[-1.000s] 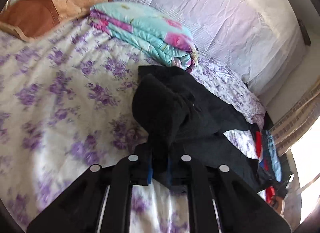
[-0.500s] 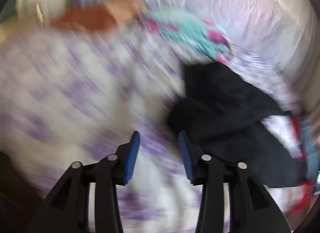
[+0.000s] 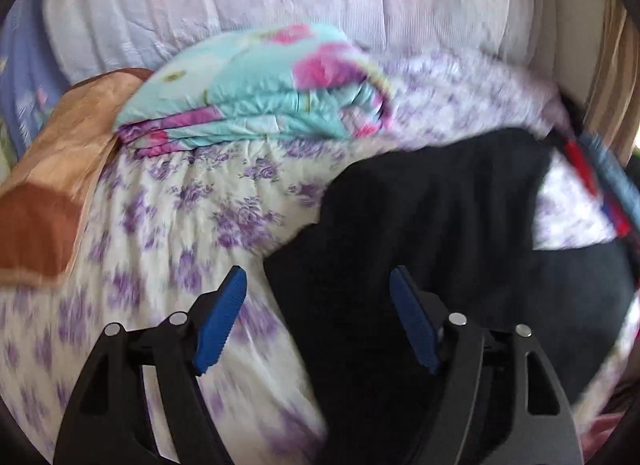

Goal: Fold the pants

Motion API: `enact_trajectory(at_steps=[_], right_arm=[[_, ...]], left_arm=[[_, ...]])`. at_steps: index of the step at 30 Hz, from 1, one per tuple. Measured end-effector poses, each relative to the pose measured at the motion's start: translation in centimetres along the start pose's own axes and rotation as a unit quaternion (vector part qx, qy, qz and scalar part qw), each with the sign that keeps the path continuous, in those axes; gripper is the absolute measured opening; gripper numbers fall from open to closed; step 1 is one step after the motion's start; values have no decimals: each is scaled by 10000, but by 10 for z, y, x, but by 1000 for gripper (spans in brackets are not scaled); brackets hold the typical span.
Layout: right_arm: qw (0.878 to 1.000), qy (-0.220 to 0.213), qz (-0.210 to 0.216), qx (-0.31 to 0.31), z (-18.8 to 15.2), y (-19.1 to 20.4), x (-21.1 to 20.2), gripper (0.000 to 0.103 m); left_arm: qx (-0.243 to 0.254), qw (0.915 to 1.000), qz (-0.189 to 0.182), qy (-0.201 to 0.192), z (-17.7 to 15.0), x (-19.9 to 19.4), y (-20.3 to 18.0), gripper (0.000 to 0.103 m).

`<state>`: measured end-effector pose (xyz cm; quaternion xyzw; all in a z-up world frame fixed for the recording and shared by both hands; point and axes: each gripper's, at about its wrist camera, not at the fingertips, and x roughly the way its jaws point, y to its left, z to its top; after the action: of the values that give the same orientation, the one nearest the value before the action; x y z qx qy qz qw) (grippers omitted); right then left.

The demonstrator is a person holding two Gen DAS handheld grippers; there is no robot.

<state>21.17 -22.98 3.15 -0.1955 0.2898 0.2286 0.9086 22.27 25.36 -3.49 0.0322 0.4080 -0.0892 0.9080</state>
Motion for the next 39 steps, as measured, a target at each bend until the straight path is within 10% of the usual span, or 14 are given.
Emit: enact_trajectory(at_steps=[3,8,14,17,27,30,34,36,38,39], right_arm=[[9974,337,436,-471,28,9,54,95],[9877,802,878,-1013,69,26,138,95],[9505,1185,985,-2700,77,68,238,93],[9407,1130,1172,-2977,69,84,258,92],[9902,227,691,-1195,70,32,202,98],[9890,610,707,-1150,62,26,211,100],[9863,1043,946,-855,43,24,224,100],[9878,1009,993,-641,38,22,220,100],[9894,1038,858,-539,35,16,212,100],[9898,1080,763,-531,35,12,208,100]], left_arm=[[163,9961,-753,435,10,39,7,72],[952,9887,-783,855,18,83,-3,69],[878,9872,-1122,716,29,99,7,19],[401,9907,-1218,457,36,93,25,10],[-117,9875,-1477,-547,54,41,29,0],[-279,9778,-1882,-877,56,14,31,0],[-59,9921,-1180,-426,46,37,25,1],[-76,9963,-849,-104,39,56,26,17],[-63,9978,-643,141,34,76,28,73],[-35,9989,-398,227,33,85,27,83]])
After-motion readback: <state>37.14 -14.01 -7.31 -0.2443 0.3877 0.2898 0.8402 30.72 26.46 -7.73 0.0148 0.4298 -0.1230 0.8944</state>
